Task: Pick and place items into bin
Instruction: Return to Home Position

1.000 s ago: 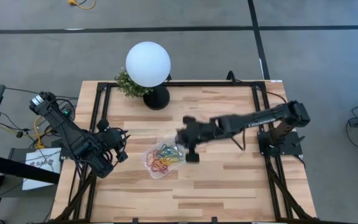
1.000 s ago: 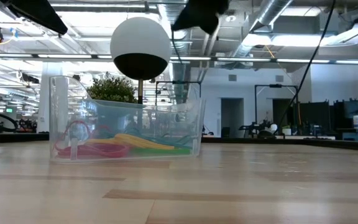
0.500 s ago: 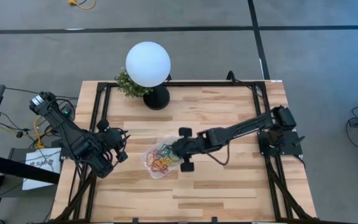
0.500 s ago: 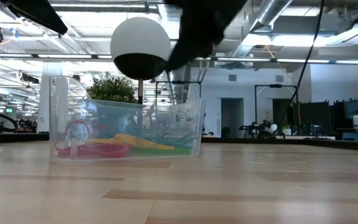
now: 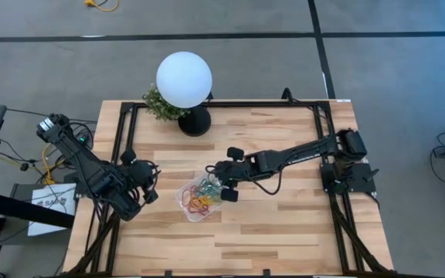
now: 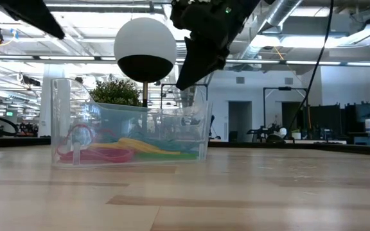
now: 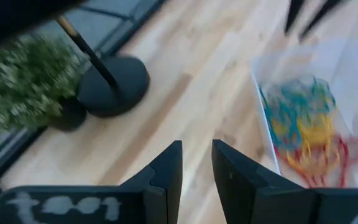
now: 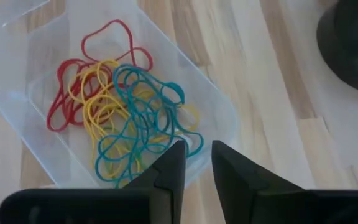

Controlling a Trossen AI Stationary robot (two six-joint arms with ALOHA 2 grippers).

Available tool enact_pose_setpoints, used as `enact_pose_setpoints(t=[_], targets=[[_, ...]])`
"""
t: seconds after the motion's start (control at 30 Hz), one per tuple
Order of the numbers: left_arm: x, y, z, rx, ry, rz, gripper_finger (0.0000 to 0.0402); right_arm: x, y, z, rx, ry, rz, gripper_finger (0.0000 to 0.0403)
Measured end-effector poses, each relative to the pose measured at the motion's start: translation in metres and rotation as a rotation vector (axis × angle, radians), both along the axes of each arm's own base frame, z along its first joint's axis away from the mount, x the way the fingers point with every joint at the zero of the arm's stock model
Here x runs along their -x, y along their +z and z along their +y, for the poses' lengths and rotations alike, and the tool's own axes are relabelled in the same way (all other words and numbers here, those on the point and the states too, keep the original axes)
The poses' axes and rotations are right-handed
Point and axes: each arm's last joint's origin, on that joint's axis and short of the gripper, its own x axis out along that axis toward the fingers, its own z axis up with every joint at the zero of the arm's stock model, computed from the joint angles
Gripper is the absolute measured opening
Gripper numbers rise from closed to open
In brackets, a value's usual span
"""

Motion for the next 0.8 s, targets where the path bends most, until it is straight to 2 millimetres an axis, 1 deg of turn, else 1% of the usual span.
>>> enact_pose_setpoints(t=[0.07, 0.17, 0.27, 0.3, 0.37, 0.43, 0.53, 0.6, 0.67, 0.73, 0.8], targets=[[0.001, -0.001, -0.001, 0.034, -0.017, 0.046, 0.0077, -0.001, -0.001, 0.001, -0.004, -0.004, -0.003, 0.0075], [-0.002, -0.003, -0.004, 0.079, -0.011, 0.041, 0.0077, -0.003, 0.000, 0.001, -0.032, -0.034, -0.038, 0.0075], [-0.003, -0.003, -0.005, 0.047, -0.020, 0.036, 0.0077, -0.004, 0.001, 0.001, -0.028, -0.025, -0.050, 0.0075], [-0.003, -0.003, -0.004, 0.035, -0.023, 0.035, 0.0077, -0.002, 0.005, 0.001, -0.033, -0.029, -0.052, 0.0075], [0.000, 0.001, -0.002, 0.048, -0.017, 0.053, 0.0077, 0.009, 0.023, 0.000, -0.051, -0.032, -0.071, 0.0075], [0.009, 0.009, 0.002, 0.102, 0.011, 0.033, 0.0077, 0.025, 0.049, 0.001, -0.063, -0.022, -0.090, 0.0075], [0.029, 0.022, 0.009, 0.128, 0.009, -0.050, 0.0077, 0.053, 0.077, 0.006, -0.059, 0.012, -0.088, 0.0075], [0.042, 0.030, 0.016, 0.112, -0.020, -0.165, 0.0077, 0.073, 0.092, 0.009, -0.027, 0.093, -0.105, 0.0075], [0.055, 0.036, 0.024, 0.105, -0.061, -0.299, 0.0077, 0.093, 0.108, 0.010, -0.022, 0.188, -0.192, 0.0075], [0.068, 0.040, 0.034, 0.121, -0.109, -0.392, 0.0077, 0.115, 0.118, 0.004, -0.082, 0.265, -0.271, 0.0075], [0.078, 0.039, 0.043, 0.144, -0.150, -0.449, 0.0077, 0.138, 0.119, -0.003, -0.136, 0.314, -0.356, 0.0075]])
